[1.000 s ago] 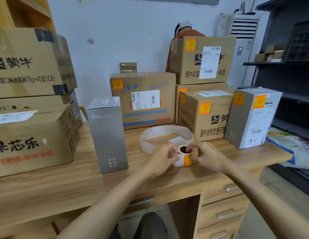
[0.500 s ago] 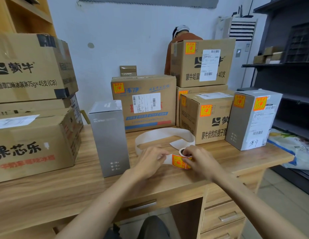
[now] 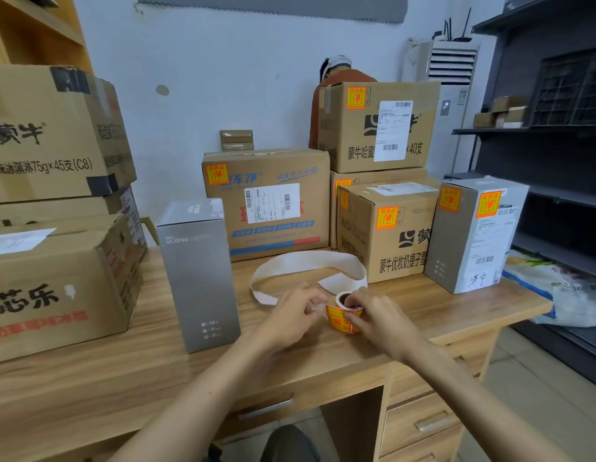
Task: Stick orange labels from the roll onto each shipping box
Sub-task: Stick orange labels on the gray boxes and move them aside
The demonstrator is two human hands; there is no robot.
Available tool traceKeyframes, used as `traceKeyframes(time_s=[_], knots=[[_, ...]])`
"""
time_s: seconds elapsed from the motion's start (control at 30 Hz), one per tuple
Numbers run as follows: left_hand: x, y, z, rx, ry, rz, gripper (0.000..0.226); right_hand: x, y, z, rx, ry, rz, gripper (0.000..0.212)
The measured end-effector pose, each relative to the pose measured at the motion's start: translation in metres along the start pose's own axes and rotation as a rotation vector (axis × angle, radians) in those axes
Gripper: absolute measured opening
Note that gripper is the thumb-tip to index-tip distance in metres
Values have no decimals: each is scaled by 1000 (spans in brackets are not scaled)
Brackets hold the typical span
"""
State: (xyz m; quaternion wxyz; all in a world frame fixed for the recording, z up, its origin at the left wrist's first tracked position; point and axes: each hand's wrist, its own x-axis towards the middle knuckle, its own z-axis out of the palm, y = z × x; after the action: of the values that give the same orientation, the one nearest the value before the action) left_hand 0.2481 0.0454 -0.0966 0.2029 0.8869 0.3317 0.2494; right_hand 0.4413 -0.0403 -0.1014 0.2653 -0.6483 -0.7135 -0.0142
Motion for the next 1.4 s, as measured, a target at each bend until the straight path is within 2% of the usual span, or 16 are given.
traceKeyframes(time_s=[0.17,0.33,0.73,0.87,0.97,1.4], knots=[[-2,-3,-5,54,-38,33,11,-2,-2,1,-16,12,6,16],[-3,-5,-8,22,-64,42,12,-4,-5,2,-39,39,38,16],[-6,-3,1,-46,-9,16,11,-13,-8,1,-12,80,38,26],[-7,-5,3,-82,29,-8,10,-23,-10,4,-83,149,-5,25],[-7,-3,3,-100,30,-2,8,-30,-16,10,-129,132,-19,21],[-13,-2,-7,-148,-93,85,15,-26,-27,20,-20,173,94,23]])
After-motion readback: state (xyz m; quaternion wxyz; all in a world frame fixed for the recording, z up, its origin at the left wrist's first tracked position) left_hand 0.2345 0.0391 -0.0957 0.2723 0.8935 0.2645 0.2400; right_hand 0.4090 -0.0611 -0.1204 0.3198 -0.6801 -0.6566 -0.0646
